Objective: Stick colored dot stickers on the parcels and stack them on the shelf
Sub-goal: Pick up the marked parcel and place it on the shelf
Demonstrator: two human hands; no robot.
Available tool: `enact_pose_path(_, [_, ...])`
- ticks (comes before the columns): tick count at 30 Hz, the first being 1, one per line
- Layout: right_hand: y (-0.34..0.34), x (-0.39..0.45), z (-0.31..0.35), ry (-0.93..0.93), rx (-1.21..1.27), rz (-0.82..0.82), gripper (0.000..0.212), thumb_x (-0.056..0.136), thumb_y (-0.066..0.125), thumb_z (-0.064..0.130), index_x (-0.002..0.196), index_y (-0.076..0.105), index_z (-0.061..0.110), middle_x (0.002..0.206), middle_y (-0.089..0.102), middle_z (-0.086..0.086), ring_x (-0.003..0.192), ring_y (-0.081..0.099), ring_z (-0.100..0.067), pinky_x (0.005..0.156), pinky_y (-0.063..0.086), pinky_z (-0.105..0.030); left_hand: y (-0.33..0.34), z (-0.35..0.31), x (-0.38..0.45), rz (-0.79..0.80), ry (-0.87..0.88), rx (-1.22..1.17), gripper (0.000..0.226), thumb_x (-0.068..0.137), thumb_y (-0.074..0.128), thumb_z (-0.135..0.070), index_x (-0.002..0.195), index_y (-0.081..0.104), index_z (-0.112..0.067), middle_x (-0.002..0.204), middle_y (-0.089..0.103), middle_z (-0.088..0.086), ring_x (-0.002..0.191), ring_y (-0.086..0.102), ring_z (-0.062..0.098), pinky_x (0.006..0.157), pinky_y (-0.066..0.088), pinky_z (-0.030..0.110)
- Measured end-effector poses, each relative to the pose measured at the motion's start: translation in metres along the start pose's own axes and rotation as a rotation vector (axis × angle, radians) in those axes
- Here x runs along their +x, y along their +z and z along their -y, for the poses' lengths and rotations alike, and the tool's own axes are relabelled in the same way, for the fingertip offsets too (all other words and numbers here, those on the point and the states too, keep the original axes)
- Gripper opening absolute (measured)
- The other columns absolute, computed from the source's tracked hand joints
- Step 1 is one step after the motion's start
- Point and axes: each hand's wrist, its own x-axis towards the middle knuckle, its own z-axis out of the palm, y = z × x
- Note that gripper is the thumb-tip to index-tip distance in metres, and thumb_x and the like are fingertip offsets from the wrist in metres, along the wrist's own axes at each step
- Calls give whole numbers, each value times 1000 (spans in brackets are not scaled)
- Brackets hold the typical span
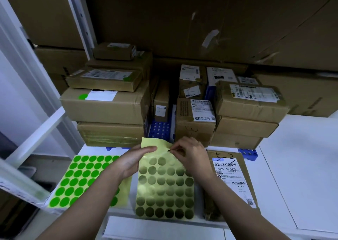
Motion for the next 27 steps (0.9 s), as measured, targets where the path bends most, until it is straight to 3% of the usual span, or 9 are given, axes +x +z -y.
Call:
enact_pose_path(2, [0,-3,3,-61,-57,-21,6,77,72,24,78,66,22,80,63,10,74,59,-14,62,49,-34,1,4,5,-55,-2,17,25,84,69,-15,106,67,-3,96,73,14,87,69,28,81,55,36])
enact_pose_path(5, [0,-8,4,-79,-59,10,6,78,72,22,79,66,22,81,63,10,75,59,-13,62,49,-33,4,10,11,-198,-13,88,10,82,70,-13,87,66,-5,64,69,4,59,59,19,58,51,28])
enact_pose_path(8, [-6,-10,4,74,79,18,6,79,73,21,79,68,21,84,60,12,78,58,-7,65,48,-25,5,18,21,-288,-18,165,21,82,71,-13,97,69,1,80,70,14,64,61,26,67,52,34])
enact_pose_path(12, [-32,-10,2,333,217,93,6,78,76,16,77,71,19,80,56,13,74,52,1,70,41,-13,11,31,31,-479,127,377,6,82,69,-10,77,64,-11,87,69,14,72,64,25,72,51,32])
enact_pose_path(15, [-67,-22,-3,528,382,126,19,78,76,11,69,68,25,84,65,1,72,57,-6,68,43,-13,18,41,28,-620,226,570,23,82,66,-14,96,48,-16,89,62,4,82,60,26,71,45,32])
enact_pose_path(18, [-102,-46,-7,681,486,167,14,81,73,9,72,72,19,84,68,-4,68,58,-5,56,41,-9,22,52,26,-690,353,677,41,78,66,-9,111,43,-14,101,59,7,87,58,28,70,45,36])
enact_pose_path(22, [-128,-78,-6,771,522,217,7,80,73,7,75,75,11,77,65,9,61,56,11,56,39,-3,28,65,28,-855,394,1001,62,68,79,-10,121,49,-6,116,50,18,106,50,38,82,43,49])
enact_pose_path(25, [-133,-95,-5,771,501,257,22,80,72,4,64,73,20,78,62,10,67,58,9,62,45,-7,31,73,30,-921,413,1126,69,59,85,-13,118,52,-2,117,48,23,107,48,41,85,40,52])
enact_pose_path(27, [-132,-104,-8,761,416,338,25,80,72,8,62,74,25,78,65,9,79,61,-1,77,52,-23,33,75,30,-939,458,1159,70,56,86,-12,116,52,-1,119,48,25,108,47,42,86,39,53])
